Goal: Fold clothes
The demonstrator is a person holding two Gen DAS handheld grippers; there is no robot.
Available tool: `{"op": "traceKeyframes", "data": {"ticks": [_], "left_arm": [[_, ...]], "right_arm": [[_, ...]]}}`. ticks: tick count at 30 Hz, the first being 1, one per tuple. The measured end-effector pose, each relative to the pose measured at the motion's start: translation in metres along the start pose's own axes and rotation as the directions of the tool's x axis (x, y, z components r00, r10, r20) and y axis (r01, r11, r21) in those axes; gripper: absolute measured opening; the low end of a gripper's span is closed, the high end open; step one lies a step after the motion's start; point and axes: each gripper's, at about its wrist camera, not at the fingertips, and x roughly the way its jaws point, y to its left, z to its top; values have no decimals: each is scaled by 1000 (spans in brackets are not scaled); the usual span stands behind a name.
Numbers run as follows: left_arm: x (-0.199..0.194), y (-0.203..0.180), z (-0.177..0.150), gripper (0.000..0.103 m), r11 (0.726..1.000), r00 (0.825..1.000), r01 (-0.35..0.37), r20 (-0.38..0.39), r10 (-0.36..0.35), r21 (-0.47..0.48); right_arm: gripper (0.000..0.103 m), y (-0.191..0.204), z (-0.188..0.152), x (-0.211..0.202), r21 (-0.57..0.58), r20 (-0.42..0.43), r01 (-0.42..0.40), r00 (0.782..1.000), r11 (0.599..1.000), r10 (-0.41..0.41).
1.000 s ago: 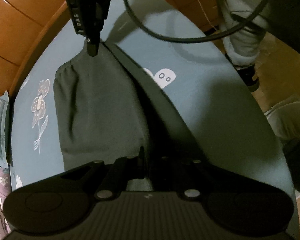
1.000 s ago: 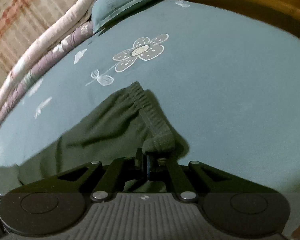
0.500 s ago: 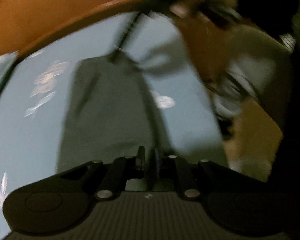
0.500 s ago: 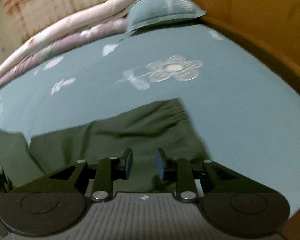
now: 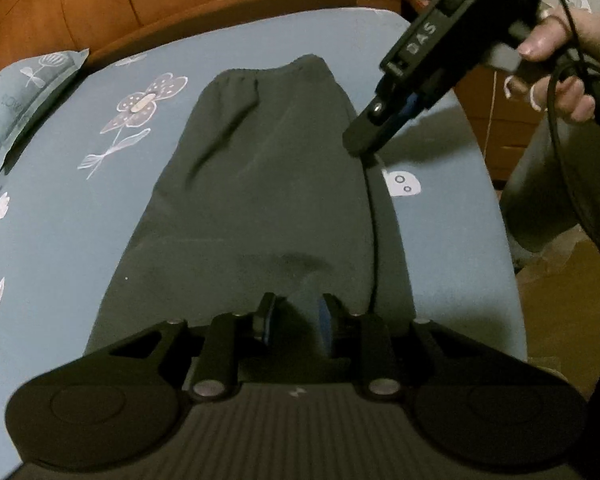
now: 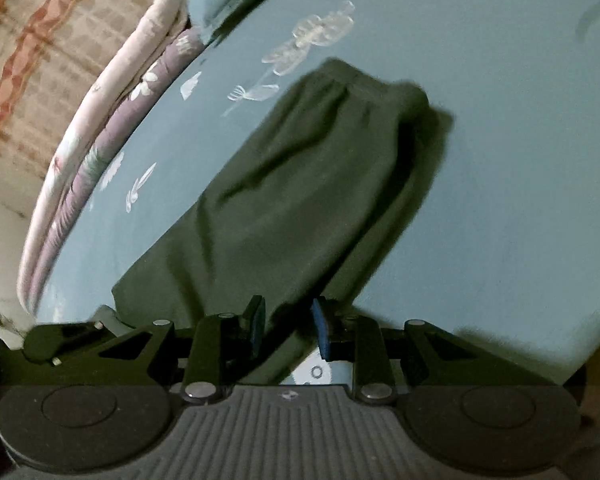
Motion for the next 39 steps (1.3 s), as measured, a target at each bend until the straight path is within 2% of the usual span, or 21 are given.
{"op": "traceKeyframes", "data": {"ticks": [2, 6, 7, 8, 11, 13, 14, 16, 19, 20, 21, 25, 27, 29, 31, 34, 35, 39], "left_arm": [[0, 4, -2, 25, 1000, 1000, 11, 6, -11, -20], [-2, 5, -1, 25, 999, 1000, 17, 11, -16, -36], [-5, 4, 0, 25, 999, 1000, 16, 11, -16, -36], [-9, 4, 1, 25, 999, 1000, 18, 18, -18, -33], [-26, 2, 3, 26, 999, 998, 33, 61, -32, -15], [-27, 2, 4, 32, 999, 996, 50, 72, -49, -12], [-25, 2, 3, 34, 999, 996, 52, 72, -51, -16], [-11, 3, 0, 33, 996, 998, 67, 21, -66, -51], [-3, -2, -7, 33, 993, 995, 102, -18, -103, -65], [-5, -3, -8, 33, 992, 994, 105, -18, -106, -66], [-10, -3, -9, 33, 991, 993, 117, -8, -118, -63], [-29, 10, -3, 34, 992, 994, 95, 62, -91, -80], [-24, 17, -1, 34, 990, 995, 82, 70, -75, -114], [-14, 19, -3, 34, 987, 996, 80, 54, -73, -139], [-1, 17, -7, 33, 982, 997, 72, -7, -74, -176], [-7, 12, -17, 34, 971, 996, 87, -1, -90, -221], [-11, 11, -21, 34, 966, 996, 89, -6, -93, -241], [-29, 14, -21, 35, 969, 998, 63, -4, -66, -240]], "right_arm": [[35, -2, -1, 6, 25, 2, -12, 1000, 1000, 12], [34, -9, -2, 13, 84, 26, -36, 999, 996, 34], [23, -8, -2, 12, 82, 31, -37, 999, 996, 35], [3, -7, -2, 11, 70, 32, -33, 999, 997, 31], [3, -1, -4, 0, 40, 37, -40, 999, 998, 39], [3, 1, -5, -7, 21, 34, -23, 999, 1000, 22], [3, 0, -5, -7, 19, 28, -11, 1000, 1000, 10], [3, -7, -6, -2, 27, 7, 17, 1000, 999, -17], [4, -12, -9, -1, 42, -7, 38, 999, 998, -38], [11, -11, -10, -4, 42, -5, 50, 999, 998, -50], [12, -9, -9, -10, 31, 6, 69, 998, 997, -69], [15, 6, 5, -40, -70, 126, 151, 982, 986, -141], [24, 18, 17, -48, -157, 205, 202, 964, 967, -168], [34, 28, 30, -42, -228, 246, 226, 955, 947, -168], [35, 33, 40, -27, -286, 269, 269, 944, 920, -192], [34, 17, 50, 7, -309, 235, 383, 918, 871, -320], [33, 13, 52, 13, -311, 229, 397, 913, 863, -337], [36, 20, 51, 8, -326, 244, 390, 915, 861, -323]]}}
